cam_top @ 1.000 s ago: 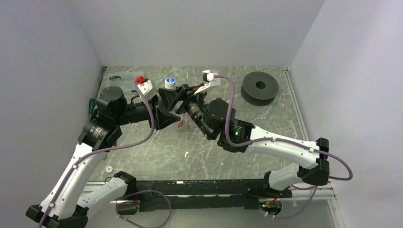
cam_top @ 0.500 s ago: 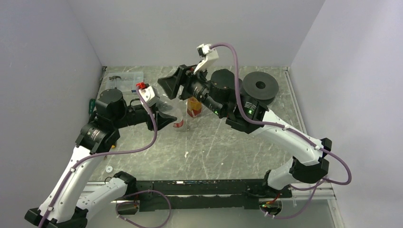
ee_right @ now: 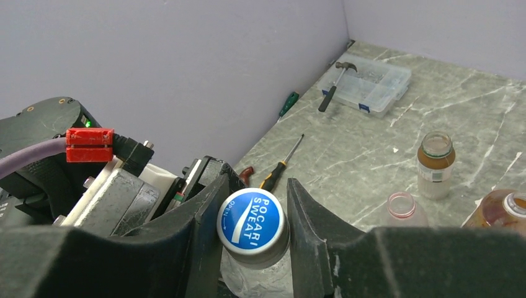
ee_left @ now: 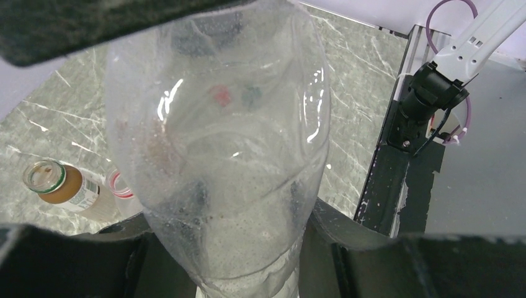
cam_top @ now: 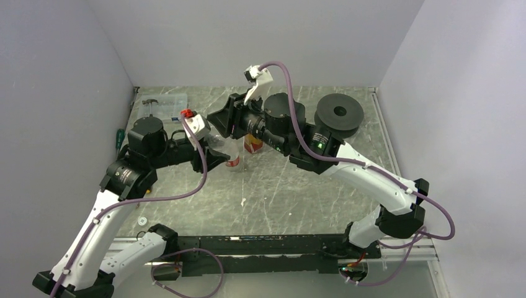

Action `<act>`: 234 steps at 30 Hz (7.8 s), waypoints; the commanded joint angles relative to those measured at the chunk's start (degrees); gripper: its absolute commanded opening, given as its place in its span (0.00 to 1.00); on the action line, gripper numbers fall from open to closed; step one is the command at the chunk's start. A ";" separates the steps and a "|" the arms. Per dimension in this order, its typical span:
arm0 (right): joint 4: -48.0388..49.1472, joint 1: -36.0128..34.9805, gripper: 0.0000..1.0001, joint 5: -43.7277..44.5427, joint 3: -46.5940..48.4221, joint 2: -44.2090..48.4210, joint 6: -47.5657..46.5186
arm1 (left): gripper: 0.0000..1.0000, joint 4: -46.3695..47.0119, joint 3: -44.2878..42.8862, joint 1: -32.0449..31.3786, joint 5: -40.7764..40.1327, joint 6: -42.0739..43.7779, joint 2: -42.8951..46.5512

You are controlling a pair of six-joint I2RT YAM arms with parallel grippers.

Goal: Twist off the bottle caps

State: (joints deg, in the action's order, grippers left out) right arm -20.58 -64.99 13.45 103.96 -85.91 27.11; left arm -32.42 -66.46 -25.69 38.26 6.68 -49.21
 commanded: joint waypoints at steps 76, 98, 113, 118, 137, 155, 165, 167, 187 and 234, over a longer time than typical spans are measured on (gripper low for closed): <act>-2.65 4.96 0.66 -1.61 1.36 2.52 -0.90 | 0.07 -4.39 -2.25 -0.06 -4.58 5.75 -2.12; -1.30 4.87 0.47 -5.41 3.29 -1.60 0.65 | 0.06 -4.93 -2.79 -0.06 -6.31 4.31 -3.71; 1.55 6.90 0.02 -12.22 0.65 0.71 -2.03 | 0.05 -3.68 -4.26 -0.06 -0.76 0.86 -3.25; 14.43 9.18 0.00 -32.28 -8.75 6.91 -5.29 | 0.06 -0.07 -3.54 -0.06 19.62 -1.45 -0.45; 16.57 11.29 0.84 -30.74 -15.44 15.10 -9.62 | 0.04 -4.94 -4.59 -0.06 20.82 1.06 -1.59; -3.37 5.22 0.69 -4.09 1.45 1.48 -1.83 | 0.02 -3.70 -1.75 -0.06 -5.39 7.21 -1.91; -0.60 4.90 0.54 -3.55 -0.81 2.84 -1.08 | 0.02 -3.46 -0.73 -0.06 -4.80 6.77 -1.59; -0.31 4.87 0.55 -4.01 -0.82 3.01 -1.14 | 0.01 -3.39 -0.71 -0.06 -4.69 6.61 -1.76; -0.55 4.74 0.07 -9.96 -0.16 2.07 -3.23 | 0.00 -3.56 -1.17 -0.06 -2.19 6.33 -1.71; -0.95 3.29 0.61 -2.73 -1.28 3.05 -2.76 | 0.00 -3.08 -0.31 -0.06 -5.67 9.58 -0.44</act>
State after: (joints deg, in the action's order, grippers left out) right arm -21.58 -61.65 8.80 99.39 -83.18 23.03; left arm -37.78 -66.78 -25.80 34.54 15.46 -50.41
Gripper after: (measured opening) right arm 0.659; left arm 0.511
